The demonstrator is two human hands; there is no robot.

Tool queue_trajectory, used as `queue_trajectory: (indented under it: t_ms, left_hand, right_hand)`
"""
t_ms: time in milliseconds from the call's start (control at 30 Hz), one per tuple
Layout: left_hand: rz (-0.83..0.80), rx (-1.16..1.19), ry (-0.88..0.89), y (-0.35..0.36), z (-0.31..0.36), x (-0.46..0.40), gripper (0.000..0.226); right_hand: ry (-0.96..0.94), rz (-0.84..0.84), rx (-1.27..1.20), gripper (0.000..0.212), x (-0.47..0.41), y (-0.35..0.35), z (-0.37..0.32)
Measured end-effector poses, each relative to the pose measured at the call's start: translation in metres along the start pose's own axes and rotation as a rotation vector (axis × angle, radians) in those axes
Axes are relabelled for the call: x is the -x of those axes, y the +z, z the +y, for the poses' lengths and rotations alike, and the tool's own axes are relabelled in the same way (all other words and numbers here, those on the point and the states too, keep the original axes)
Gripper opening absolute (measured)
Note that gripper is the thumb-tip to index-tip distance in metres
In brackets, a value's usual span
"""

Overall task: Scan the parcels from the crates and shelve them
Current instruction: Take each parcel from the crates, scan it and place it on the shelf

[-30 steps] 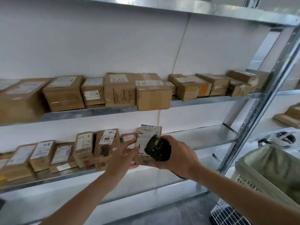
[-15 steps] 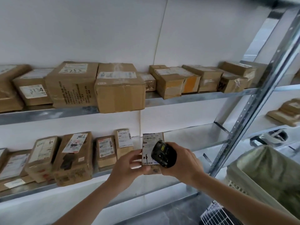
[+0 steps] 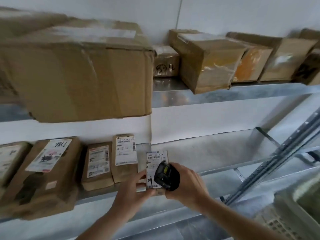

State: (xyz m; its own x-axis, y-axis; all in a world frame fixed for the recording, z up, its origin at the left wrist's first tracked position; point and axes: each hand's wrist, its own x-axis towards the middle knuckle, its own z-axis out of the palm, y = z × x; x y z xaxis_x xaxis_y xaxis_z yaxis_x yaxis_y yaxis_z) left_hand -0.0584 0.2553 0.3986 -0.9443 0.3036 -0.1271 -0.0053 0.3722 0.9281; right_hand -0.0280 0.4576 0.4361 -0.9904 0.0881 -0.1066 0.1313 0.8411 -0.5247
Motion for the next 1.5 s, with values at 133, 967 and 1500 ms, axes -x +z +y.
queue_trajectory:
  t_ms: [133,967,1500]
  left_hand:
    - [0.000,0.007,-0.038,0.013,-0.022,-0.019,0.058]
    - [0.420,-0.039,-0.102,0.059,-0.021,-0.072,0.045]
    - [0.453,-0.118,-0.083,0.054,0.002,-0.050,0.049]
  right_hand:
    - [-0.001,-0.023,-0.019,0.080,-0.024,0.021,0.019]
    - [-0.121,-0.085,-0.053,0.078,-0.122,0.022,0.051]
    - [-0.110,-0.078,-0.022,0.076,-0.102,-0.010,0.051]
